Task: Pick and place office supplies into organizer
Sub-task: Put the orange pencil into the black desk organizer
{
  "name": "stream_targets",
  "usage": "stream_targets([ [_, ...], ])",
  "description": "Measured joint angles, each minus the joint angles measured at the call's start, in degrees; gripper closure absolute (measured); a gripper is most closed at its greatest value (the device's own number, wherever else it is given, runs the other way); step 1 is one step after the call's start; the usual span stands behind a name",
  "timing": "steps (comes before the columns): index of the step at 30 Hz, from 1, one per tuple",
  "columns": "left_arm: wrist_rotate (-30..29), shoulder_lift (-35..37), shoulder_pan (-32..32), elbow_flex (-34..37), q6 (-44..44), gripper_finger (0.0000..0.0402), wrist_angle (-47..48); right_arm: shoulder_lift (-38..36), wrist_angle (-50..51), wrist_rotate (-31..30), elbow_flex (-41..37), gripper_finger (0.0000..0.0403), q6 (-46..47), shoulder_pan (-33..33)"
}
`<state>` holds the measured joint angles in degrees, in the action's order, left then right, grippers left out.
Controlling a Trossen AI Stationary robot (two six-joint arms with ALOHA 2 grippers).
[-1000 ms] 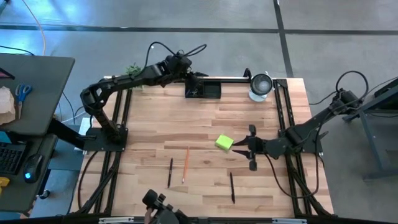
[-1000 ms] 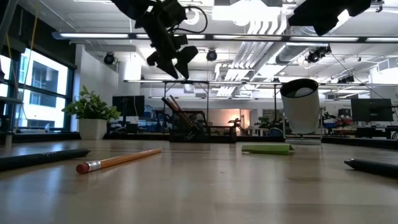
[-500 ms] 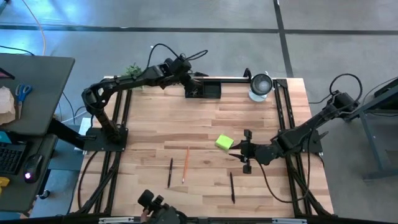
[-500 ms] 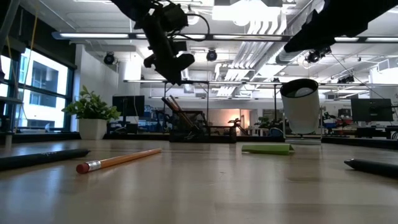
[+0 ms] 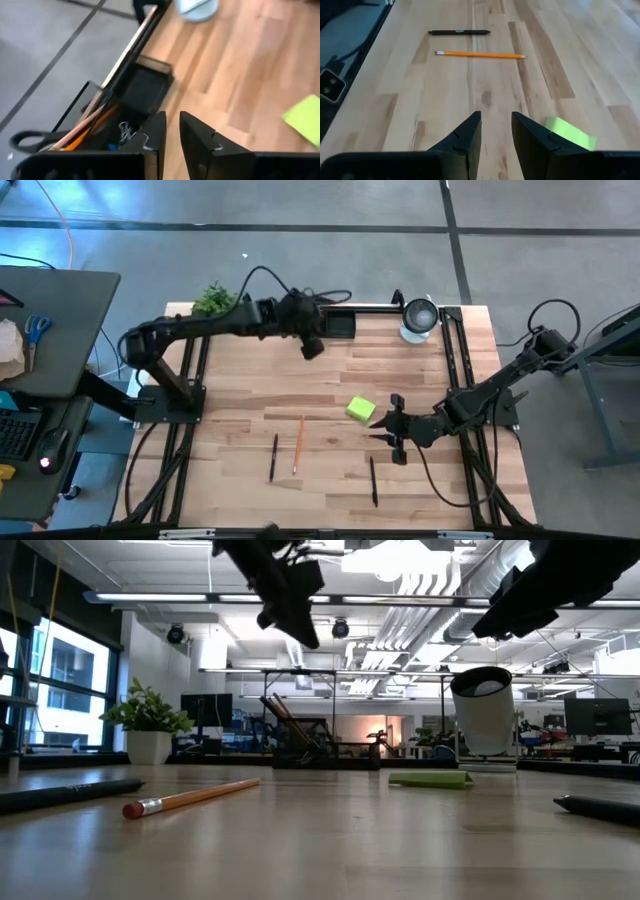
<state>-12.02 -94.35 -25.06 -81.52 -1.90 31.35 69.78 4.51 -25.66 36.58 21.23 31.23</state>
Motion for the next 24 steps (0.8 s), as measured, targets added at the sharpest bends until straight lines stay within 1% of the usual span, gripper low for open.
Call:
stream_targets([
  [3, -0.41, 1.04, 4.08, 0.84, -0.9, 0.0367, -1.1, 0.0, 0.03, -0.27, 0.0, 0.03, 2.01, -0.01],
  [6, -0.1, 2.27, 8.0, 3.8, -1.51, 0.0372, -3.59, 0.0, 0.3, 0.29, 0.0, 0.03, 2.95, 0.06],
  [8, 1.13, 3.42, 10.19, 6.68, -2.22, 0.0373, -5.7, 0.09, 0.45, 0.19, 0.0, 0.03, 2.96, 0.56],
  [12, 4.82, 6.9, 13.6, 14.37, -1.93, 0.0373, -12.02, 2.08, -0.36, -4.37, 0.0, 0.03, 4.42, 1.76],
  [15, 7.17, 10.56, 16.41, 20.93, 1.12, 0.0373, -18.46, 5.01, -2.38, -5.65, 0.0, 0.03, 4.03, 1.91],
  [17, 8.73, 13.29, 18.89, 25.81, 2.74, 0.0373, -24.57, 7.26, -4.6, -5.44, 0.0, 0.03, 2.92, 1.66],
  [20, 9.12, 16.57, 23.1, 33.1, 5.53, 0.0373, -32.73, 10.6, -8.38, -5.36, 0.0, 0.03, -0.3, 0.61],
  [22, 8.85, 18.02, 25.94, 36.83, 7.6, 0.0373, -36.44, 12.72, -12.06, -5.21, 0.0, 0.03, -3.62, -0.47],
  [24, 7.44, 19.31, 28.72, 39.54, 10.48, 0.0373, -37.83, 14.91, -17.97, -3.58, 0.0, 0.03, -7.44, -2.02],
])
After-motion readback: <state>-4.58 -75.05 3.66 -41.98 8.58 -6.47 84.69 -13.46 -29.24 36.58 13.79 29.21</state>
